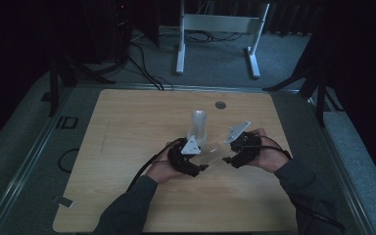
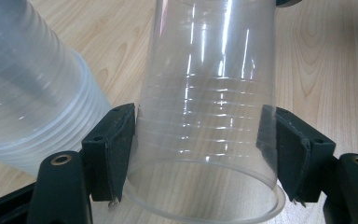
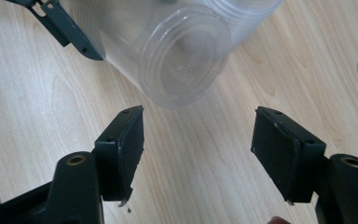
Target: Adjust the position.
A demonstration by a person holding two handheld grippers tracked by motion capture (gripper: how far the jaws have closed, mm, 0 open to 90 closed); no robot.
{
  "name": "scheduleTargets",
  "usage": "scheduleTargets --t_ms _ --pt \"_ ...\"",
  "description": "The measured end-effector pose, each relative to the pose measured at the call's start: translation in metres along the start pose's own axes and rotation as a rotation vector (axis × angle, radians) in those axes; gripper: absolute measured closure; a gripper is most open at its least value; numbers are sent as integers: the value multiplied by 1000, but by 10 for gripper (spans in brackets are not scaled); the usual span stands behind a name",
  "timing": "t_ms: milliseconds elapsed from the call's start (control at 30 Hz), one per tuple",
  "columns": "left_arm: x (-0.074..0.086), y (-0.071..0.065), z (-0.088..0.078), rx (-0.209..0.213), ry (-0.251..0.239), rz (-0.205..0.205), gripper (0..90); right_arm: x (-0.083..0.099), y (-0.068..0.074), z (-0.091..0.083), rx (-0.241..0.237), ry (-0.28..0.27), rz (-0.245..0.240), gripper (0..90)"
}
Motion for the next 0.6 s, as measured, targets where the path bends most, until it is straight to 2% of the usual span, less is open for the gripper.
scheduleTargets --t_ms 600 --pt "2 -8 6 0 44 58 290 -1 8 7 -25 75 -78 341"
Point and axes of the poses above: each handheld gripper's, and its own axes: z roughly forward along the jaws, x roughly out of its underside, y roughly to its left, the point moved 7 cm from there along z, roughly forward along the jaws, and after that the axes turned 15 degrees about y, right-handed, at the moved point
